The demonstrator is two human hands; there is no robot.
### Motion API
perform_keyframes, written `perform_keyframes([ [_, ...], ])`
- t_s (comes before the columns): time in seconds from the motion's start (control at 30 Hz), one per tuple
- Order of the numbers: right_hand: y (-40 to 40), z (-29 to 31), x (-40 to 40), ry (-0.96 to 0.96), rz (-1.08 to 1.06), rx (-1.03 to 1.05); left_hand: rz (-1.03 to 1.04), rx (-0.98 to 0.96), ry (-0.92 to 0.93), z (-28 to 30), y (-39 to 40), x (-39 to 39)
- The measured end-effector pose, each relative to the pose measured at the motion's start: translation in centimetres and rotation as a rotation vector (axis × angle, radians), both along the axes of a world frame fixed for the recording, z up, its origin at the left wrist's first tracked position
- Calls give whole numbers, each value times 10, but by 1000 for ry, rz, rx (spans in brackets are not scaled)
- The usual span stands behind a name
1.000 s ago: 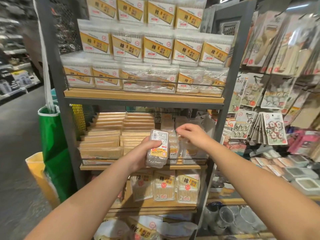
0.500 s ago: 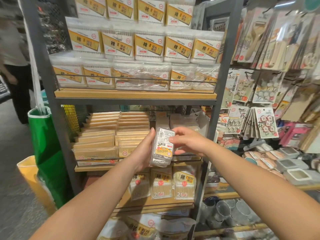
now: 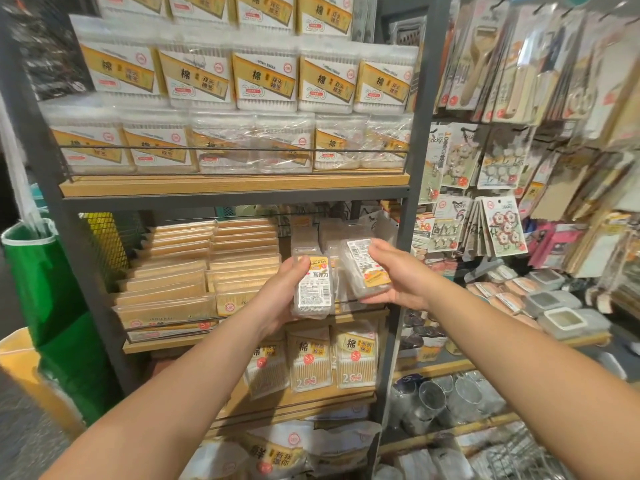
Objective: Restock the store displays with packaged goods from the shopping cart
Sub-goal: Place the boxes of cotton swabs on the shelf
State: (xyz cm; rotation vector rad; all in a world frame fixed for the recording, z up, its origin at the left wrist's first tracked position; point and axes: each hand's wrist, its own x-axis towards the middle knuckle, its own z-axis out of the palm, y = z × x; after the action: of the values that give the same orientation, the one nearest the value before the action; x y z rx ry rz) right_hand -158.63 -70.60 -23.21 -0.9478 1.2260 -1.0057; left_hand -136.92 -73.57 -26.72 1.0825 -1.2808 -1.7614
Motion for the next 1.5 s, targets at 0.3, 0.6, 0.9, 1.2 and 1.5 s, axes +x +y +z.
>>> perform_keyframes([
  [0.3, 8, -13, -31, 234, -32, 8, -54, -10, -22, -14, -5, -21],
  [0.6, 21, 23, -40, 1191, 295, -135, -33, -36, -75, -19, -13, -13],
  [0.9, -7, 14, -12, 1390, 280, -311, -8, -54, -79, -13, -7, -12],
  [1.2, -25, 10, -10, 1413, 272, -352, -8, -37, -80, -16, 4, -9],
  [1.5, -35, 0, 0, 1484, 241, -402, -8, -41, -47, -20, -2, -8],
])
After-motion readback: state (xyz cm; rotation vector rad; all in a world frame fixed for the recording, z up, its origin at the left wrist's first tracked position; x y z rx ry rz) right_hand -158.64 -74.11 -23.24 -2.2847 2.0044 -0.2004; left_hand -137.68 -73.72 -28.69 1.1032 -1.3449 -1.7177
